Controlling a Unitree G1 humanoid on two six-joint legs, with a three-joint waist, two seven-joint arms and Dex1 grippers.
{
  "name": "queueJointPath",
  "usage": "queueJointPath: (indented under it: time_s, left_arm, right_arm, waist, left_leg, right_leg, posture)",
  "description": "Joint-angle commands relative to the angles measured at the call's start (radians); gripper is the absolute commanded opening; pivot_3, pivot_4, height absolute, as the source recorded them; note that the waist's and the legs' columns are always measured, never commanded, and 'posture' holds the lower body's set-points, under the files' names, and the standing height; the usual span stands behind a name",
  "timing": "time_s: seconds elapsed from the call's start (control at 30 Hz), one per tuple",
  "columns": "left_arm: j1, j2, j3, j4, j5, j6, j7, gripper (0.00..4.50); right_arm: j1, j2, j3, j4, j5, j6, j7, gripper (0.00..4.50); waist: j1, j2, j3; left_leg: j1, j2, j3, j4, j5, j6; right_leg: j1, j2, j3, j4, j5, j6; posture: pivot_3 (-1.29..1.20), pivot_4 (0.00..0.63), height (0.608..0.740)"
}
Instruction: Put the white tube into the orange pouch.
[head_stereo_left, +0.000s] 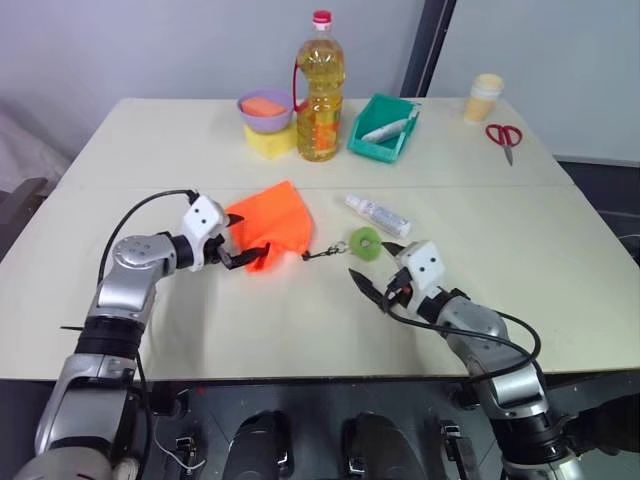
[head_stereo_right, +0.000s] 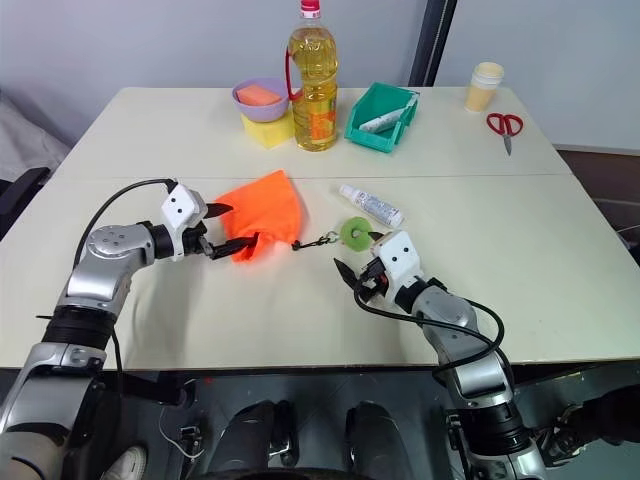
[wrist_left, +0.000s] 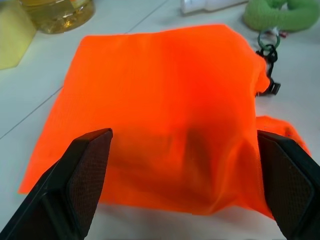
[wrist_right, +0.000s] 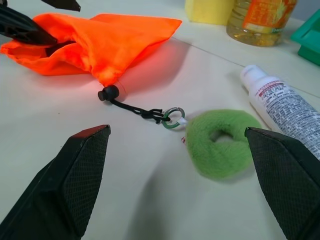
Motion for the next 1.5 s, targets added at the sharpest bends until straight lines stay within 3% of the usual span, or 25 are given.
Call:
queueJointPath:
  time_s: [0.03, 0.33, 0.63, 0.93, 1.07, 1.2, 1.4, 1.5]
  left_arm:
    - [-0.012, 0.032, 0.011, 0.033, 0.027, -0.041, 0.012, 4.46]
    - [-0.05, 0.028, 0.053, 0.118, 0.001, -0.05, 0.028, 4.46]
    - [-0.047, 0.01, 0.075, 0.037, -0.083, 0.027, -0.021, 4.46]
    - [-0.073, 0.003, -0.068, 0.024, 0.159, -0.189, 0.115, 4.46]
    - [-0.1, -0.019, -0.08, 0.042, 0.196, -0.236, 0.173, 4.46]
    - [-0.119, -0.045, -0.061, 0.052, 0.184, -0.265, 0.198, 3.14]
    - [-0.128, -0.068, -0.021, 0.051, 0.103, -0.207, 0.169, 0.05]
    - [-0.127, -0.086, 0.006, 0.04, 0.035, -0.118, 0.148, 0.01]
  right_arm:
    - [-0.016, 0.01, 0.004, -0.021, -0.002, -0.023, -0.002, 4.5]
    - [-0.017, 0.015, 0.01, -0.017, -0.004, -0.028, -0.003, 4.5]
    - [-0.015, 0.016, 0.015, -0.017, -0.005, -0.031, -0.002, 4.5]
    - [-0.017, 0.012, 0.011, -0.017, -0.005, -0.03, 0.0, 4.5]
    - [-0.014, 0.009, 0.008, -0.021, -0.005, -0.028, 0.0, 4.5]
    - [-0.012, 0.007, 0.007, -0.024, -0.005, -0.026, -0.001, 4.5]
    - [-0.013, -0.001, 0.002, -0.023, -0.013, -0.02, -0.007, 4.5]
    - [-0.045, -0.006, -0.014, 0.015, -0.04, -0.008, -0.04, 4.5]
  waist:
    - [0.0, 0.0, 0.0]
    - [0.002, 0.0, 0.0]
    - [0.001, 0.0, 0.0]
    - [0.002, 0.0, 0.0]
    - [0.003, 0.0, 0.0]
    - [0.003, 0.0, 0.0]
    - [0.001, 0.0, 0.0]
    - [0.001, 0.0, 0.0]
  left_leg:
    - [0.0, 0.0, 0.0, 0.0, 0.0, 0.0]
    - [0.0, 0.0, 0.0, 0.0, 0.0, 0.0]
    - [0.0, 0.0, 0.0, 0.0, 0.0, 0.0]
    - [0.0, 0.0, 0.0, 0.001, 0.0, 0.0]
    - [-0.001, 0.0, 0.0, 0.001, 0.0, 0.0]
    - [-0.001, 0.0, 0.0, 0.001, 0.0, 0.0]
    - [-0.001, 0.0, 0.0, 0.0, 0.0, 0.0]
    - [-0.001, 0.0, 0.0, 0.001, 0.001, -0.001]
  right_leg:
    - [0.0, 0.0, 0.0, 0.0, 0.0, 0.0]
    - [0.0, 0.0, 0.0, 0.0, 0.0, 0.0]
    - [0.0, 0.0, 0.0, 0.0, 0.0, 0.0]
    - [0.0, 0.0, 0.0, 0.0, 0.0, 0.0]
    - [0.0, 0.0, 0.0, 0.0, 0.0, 0.0]
    - [0.0, 0.0, 0.0, 0.0, 0.0, 0.0]
    - [0.0, 0.001, 0.0, 0.0, 0.0, 0.0]
    - [0.0, 0.001, 0.0, 0.0, 0.0, 0.001]
  posture:
    - [0.0, 0.15, 0.727]
    - [0.0, 0.15, 0.727]
    - [0.0, 0.15, 0.727]
    - [0.0, 0.15, 0.727]
    - [0.0, 0.15, 0.727]
    - [0.0, 0.15, 0.727]
    - [0.0, 0.15, 0.727]
    - [0.0, 0.15, 0.727]
